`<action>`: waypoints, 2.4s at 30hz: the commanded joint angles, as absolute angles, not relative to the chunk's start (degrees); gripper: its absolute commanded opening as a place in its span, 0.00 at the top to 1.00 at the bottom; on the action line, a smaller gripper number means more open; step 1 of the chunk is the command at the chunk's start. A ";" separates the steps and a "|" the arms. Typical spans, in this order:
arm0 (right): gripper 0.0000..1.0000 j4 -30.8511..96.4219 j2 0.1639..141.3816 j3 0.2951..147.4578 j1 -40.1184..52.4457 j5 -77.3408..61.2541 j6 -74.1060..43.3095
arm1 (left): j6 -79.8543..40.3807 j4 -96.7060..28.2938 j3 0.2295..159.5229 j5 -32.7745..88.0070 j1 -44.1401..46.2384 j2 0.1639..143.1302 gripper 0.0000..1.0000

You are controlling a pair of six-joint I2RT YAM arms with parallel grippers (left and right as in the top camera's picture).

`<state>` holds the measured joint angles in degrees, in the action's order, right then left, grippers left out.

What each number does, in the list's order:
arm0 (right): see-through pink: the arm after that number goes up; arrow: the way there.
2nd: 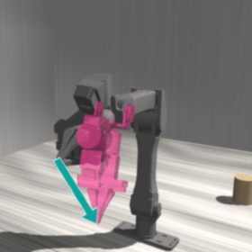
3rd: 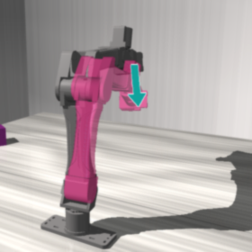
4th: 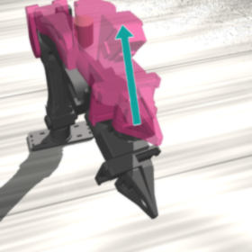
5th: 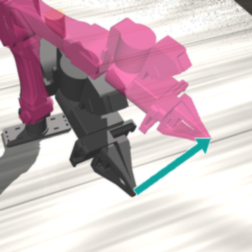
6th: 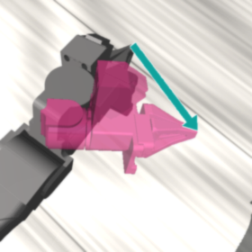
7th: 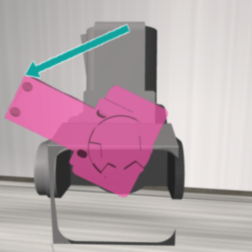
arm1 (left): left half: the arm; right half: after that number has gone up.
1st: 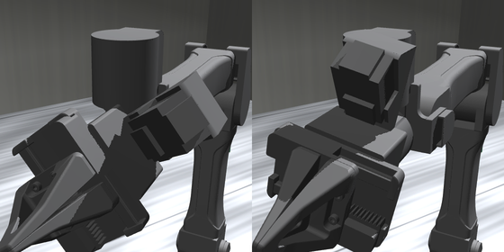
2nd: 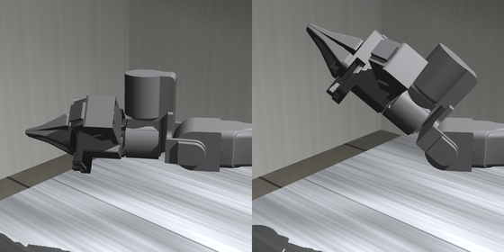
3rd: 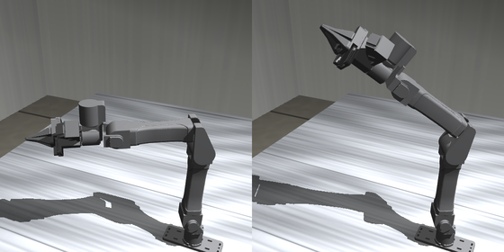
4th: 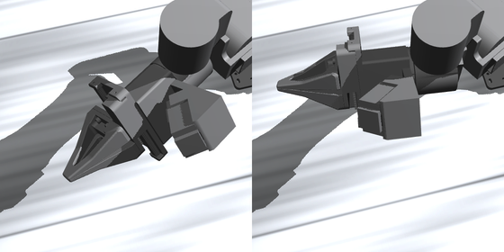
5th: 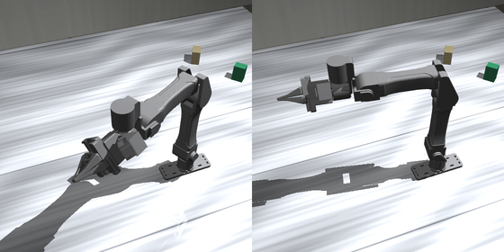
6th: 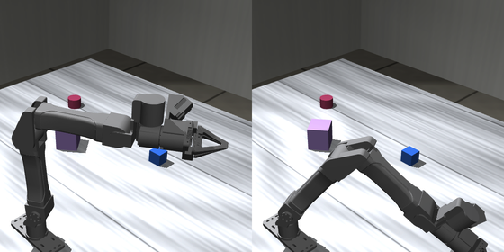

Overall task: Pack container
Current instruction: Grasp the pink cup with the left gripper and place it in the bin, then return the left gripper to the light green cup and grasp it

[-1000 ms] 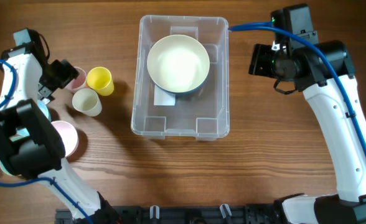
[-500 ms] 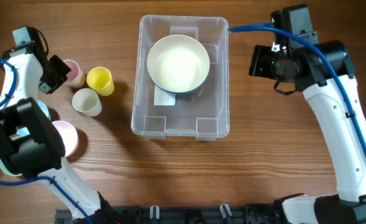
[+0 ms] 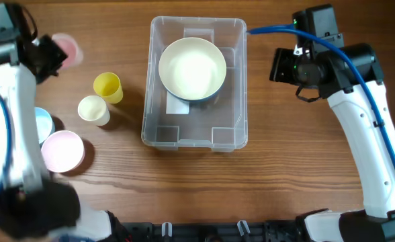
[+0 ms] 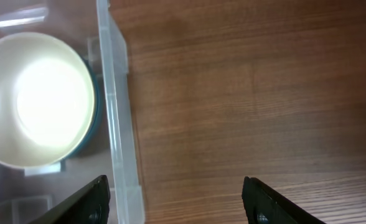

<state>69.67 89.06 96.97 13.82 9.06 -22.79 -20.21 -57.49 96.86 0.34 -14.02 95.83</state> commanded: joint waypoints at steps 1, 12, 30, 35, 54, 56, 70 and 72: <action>0.31 68.71 87.85 96.92 7.88 9.54 -28.75 | -16.71 -60.42 98.35 2.63 -1.80 86.89 0.96; 0.30 71.46 85.93 96.90 -15.88 -0.05 -26.68 | -19.11 -63.09 98.32 3.64 28.14 92.64 0.96; 0.29 72.99 85.93 96.90 -16.36 -0.08 -24.95 | -36.91 -68.25 98.19 4.58 39.11 112.25 0.96; 0.29 73.01 85.93 96.90 -16.36 -0.10 -24.80 | -36.93 -68.23 98.15 5.98 39.55 114.32 0.96; 0.29 73.12 85.93 96.90 -16.36 -0.10 -24.40 | -36.45 -63.83 90.94 5.98 40.93 115.15 0.96; 0.29 73.14 85.93 96.90 -16.36 -0.10 -24.40 | -36.45 -63.13 90.94 5.93 42.00 115.15 0.96; 0.29 73.34 85.93 96.90 -16.36 -0.10 -24.34 | -36.47 -62.78 90.94 4.91 43.77 115.15 0.77; 0.29 73.34 85.93 96.90 -16.36 -0.10 -24.34 | -36.47 -62.78 90.94 4.91 43.77 115.15 0.55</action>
